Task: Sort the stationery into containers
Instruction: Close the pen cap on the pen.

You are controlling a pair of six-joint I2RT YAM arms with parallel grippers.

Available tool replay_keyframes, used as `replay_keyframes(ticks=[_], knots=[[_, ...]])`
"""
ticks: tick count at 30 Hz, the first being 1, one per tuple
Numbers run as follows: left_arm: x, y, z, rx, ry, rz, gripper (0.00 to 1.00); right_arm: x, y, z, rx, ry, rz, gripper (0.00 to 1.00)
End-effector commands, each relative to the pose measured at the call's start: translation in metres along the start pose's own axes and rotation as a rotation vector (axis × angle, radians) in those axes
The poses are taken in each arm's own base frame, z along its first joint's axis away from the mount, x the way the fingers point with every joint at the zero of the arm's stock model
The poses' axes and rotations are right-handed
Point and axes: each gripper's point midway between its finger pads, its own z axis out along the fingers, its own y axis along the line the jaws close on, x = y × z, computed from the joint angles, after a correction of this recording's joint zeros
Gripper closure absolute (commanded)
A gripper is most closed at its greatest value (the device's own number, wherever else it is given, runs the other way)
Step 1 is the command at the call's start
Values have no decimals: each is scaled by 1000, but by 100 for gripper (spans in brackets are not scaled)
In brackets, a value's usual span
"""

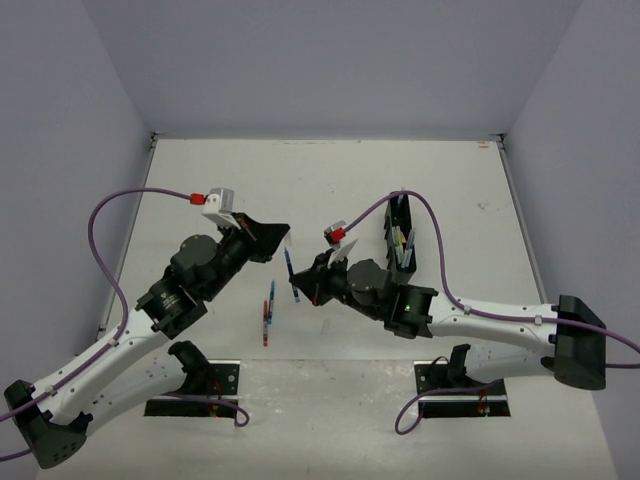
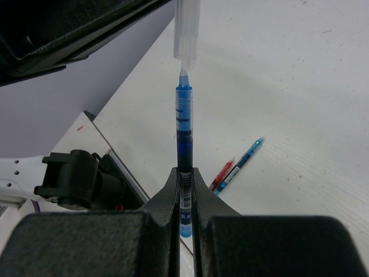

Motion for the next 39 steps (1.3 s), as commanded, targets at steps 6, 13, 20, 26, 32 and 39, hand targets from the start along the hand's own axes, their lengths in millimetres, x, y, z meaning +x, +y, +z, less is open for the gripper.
replay_keyframes(ticks=[6, 13, 20, 26, 32, 39], knots=[[-21, -9, 1, 29, -80, 6, 100, -17, 5, -9, -9, -48, 25, 100], [-17, -7, 1, 29, -71, 5, 100, -18, -3, -10, 32, -63, 37, 100], [-8, -5, 3, 36, -50, -3, 100, -22, -3, -11, 41, -72, 43, 100], [-4, -6, 4, 51, -37, -8, 100, -23, -3, -10, 44, -71, 44, 100], [3, -3, 6, 48, -25, -11, 100, -25, 0, -10, 37, -75, 46, 100], [8, -4, 5, 62, -13, -30, 100, -35, -2, -10, 57, -105, 56, 100]])
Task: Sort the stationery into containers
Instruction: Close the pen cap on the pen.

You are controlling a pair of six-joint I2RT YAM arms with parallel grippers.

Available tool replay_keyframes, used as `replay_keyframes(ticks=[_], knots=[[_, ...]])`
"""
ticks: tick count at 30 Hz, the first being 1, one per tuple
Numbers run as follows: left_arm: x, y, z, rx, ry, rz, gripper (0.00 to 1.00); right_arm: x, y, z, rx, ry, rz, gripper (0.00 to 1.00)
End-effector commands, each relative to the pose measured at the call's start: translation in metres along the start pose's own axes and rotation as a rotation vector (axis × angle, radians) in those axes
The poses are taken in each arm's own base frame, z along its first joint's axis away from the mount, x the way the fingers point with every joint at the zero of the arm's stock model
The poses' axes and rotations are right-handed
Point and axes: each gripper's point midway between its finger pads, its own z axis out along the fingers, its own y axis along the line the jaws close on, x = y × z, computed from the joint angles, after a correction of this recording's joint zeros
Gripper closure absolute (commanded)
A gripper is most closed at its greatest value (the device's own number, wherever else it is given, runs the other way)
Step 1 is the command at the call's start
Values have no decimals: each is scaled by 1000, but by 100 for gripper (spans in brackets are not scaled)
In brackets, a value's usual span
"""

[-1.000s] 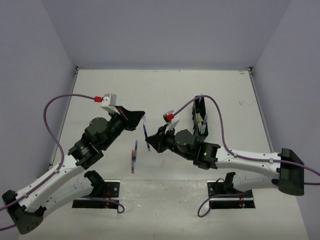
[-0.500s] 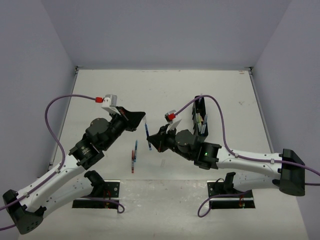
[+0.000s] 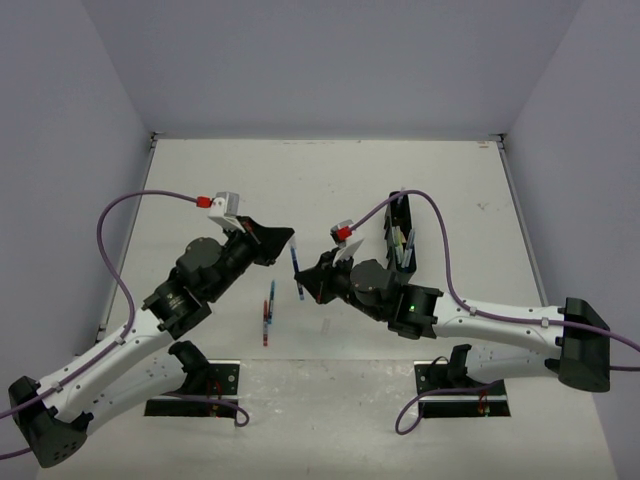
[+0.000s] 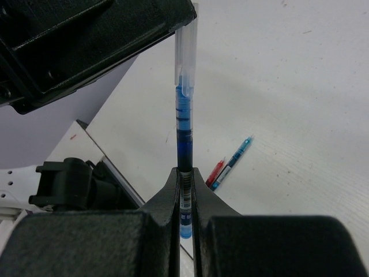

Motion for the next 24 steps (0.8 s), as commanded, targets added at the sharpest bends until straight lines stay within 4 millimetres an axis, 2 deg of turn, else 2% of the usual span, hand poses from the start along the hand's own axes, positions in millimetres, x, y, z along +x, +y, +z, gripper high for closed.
replay_keyframes(ticks=[1, 8, 17, 19, 24], knots=[[-5, -7, 0, 40, -27, -22, 100, -31, 7, -3, 8, -90, 38, 100], [-1, -6, -4, 49, -21, -33, 100, -51, 8, -1, 9, -140, 50, 100], [-2, -9, -7, 69, -18, -33, 100, -93, 27, -5, -41, -237, -17, 100], [-3, -14, -8, 84, -15, -29, 95, -100, 32, -7, -77, -275, -62, 100], [-10, -25, -12, 123, -12, -11, 84, -100, 34, -10, -134, -329, -143, 100]])
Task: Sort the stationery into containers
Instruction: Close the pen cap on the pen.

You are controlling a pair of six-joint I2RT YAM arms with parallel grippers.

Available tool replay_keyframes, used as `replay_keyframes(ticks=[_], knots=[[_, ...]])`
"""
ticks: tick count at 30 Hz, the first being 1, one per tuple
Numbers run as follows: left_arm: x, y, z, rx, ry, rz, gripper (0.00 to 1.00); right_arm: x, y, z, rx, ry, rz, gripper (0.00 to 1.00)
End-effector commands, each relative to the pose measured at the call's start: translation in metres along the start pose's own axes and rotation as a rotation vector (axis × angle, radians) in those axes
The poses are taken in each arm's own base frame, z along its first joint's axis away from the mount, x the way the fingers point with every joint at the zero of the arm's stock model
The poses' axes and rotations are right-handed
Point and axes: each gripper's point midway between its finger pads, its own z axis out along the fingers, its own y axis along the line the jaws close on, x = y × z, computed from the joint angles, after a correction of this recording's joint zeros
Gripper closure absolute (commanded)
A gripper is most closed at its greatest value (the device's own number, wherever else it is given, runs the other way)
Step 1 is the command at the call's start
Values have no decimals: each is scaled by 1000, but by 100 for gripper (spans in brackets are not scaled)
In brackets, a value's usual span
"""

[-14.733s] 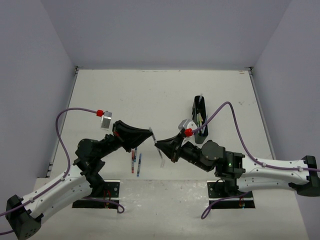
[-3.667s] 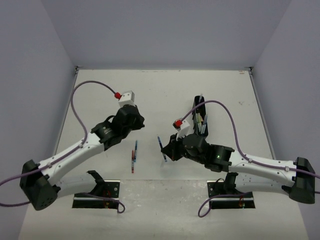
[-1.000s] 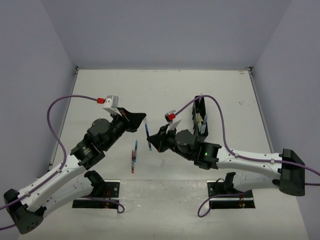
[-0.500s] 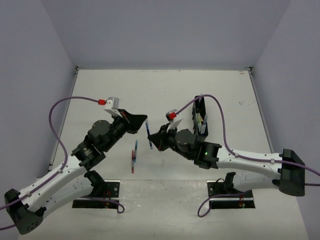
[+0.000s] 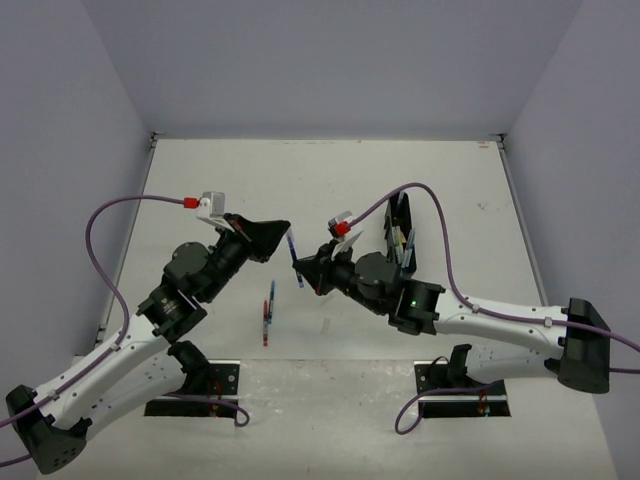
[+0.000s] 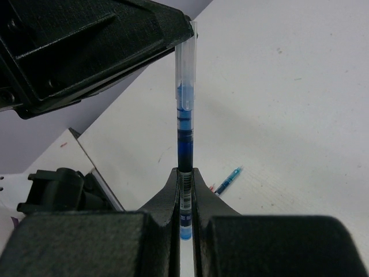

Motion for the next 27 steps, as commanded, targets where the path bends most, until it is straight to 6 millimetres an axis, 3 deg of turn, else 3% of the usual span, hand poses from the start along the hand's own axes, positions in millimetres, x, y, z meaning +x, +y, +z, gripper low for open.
replay_keyframes(ticks=[1, 4, 8, 11, 15, 18, 21, 24, 27], knots=[[8, -12, -6, 54, 71, 26, 83, -72, 21, -9, -105, -271, -35, 100], [8, -19, -9, 95, 78, 36, 81, -76, 21, -12, -117, -306, -40, 100], [9, -32, -13, 177, 81, 67, 65, -79, 24, -13, -125, -311, -48, 100], [7, -35, -17, 207, 60, 82, 62, -81, 25, -13, -124, -312, -50, 100], [4, -38, -21, 234, 39, 104, 64, -82, 28, -15, -142, -305, -56, 100], [3, -47, -27, 310, 22, 156, 71, -80, 34, -19, -185, -299, -70, 100], [6, -64, -35, 421, 29, 187, 71, -80, 41, -23, -225, -302, -81, 100], [11, -68, -37, 458, 41, 197, 72, -80, 45, -27, -256, -297, -90, 100], [11, -66, -36, 454, 34, 203, 82, -78, 52, -31, -299, -287, -98, 100]])
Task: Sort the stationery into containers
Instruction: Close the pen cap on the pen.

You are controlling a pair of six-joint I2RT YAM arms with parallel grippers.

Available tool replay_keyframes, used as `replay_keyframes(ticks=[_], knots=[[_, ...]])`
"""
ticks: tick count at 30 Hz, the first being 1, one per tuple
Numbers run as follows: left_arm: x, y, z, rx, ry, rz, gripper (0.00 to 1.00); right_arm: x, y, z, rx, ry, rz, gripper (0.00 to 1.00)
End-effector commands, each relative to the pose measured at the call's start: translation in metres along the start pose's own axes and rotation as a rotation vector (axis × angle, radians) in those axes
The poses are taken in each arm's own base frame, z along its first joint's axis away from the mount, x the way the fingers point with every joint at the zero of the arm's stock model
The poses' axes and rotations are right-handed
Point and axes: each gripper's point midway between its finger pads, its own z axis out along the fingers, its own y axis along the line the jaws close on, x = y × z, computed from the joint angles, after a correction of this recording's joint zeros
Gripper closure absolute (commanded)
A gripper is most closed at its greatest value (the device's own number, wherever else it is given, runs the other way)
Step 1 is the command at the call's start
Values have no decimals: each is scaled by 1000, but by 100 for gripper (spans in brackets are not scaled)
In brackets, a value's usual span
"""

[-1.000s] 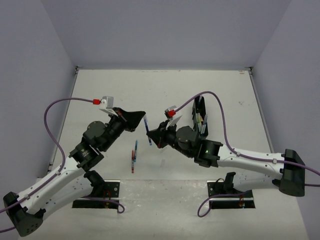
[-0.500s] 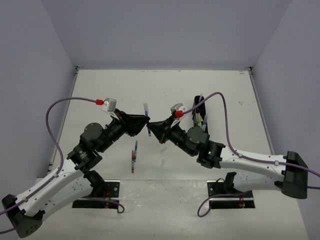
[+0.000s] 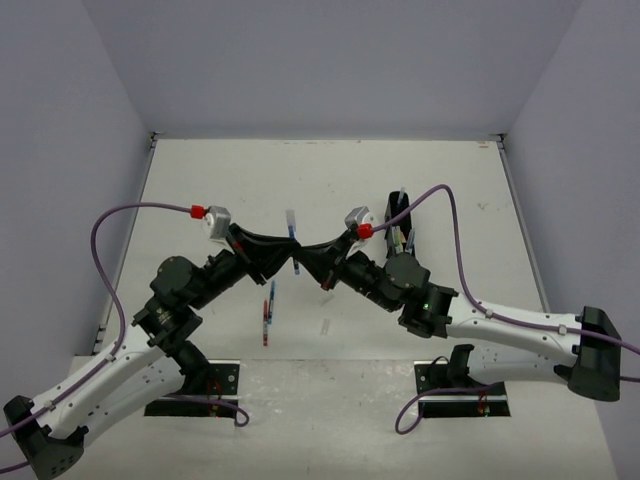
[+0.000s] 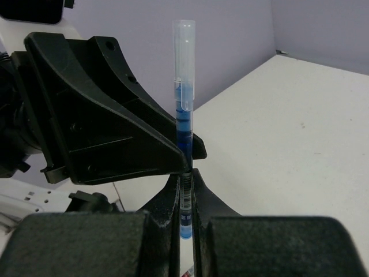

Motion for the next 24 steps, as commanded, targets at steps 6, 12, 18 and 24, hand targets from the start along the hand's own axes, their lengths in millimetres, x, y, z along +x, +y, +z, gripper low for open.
replay_keyframes(ticks=[6, 12, 18, 24], knots=[[-8, -24, -3, 144, -44, 92, 100, -25, 30, -8, -160, -60, -19, 100], [-10, -47, -13, 281, -64, 168, 100, -13, 47, -11, -263, -9, -47, 85], [-8, -66, -23, 405, -69, 217, 100, -2, 65, -13, -370, 72, -66, 68], [-4, -69, -24, 432, -56, 209, 100, -8, 72, -18, -403, 62, -68, 93]])
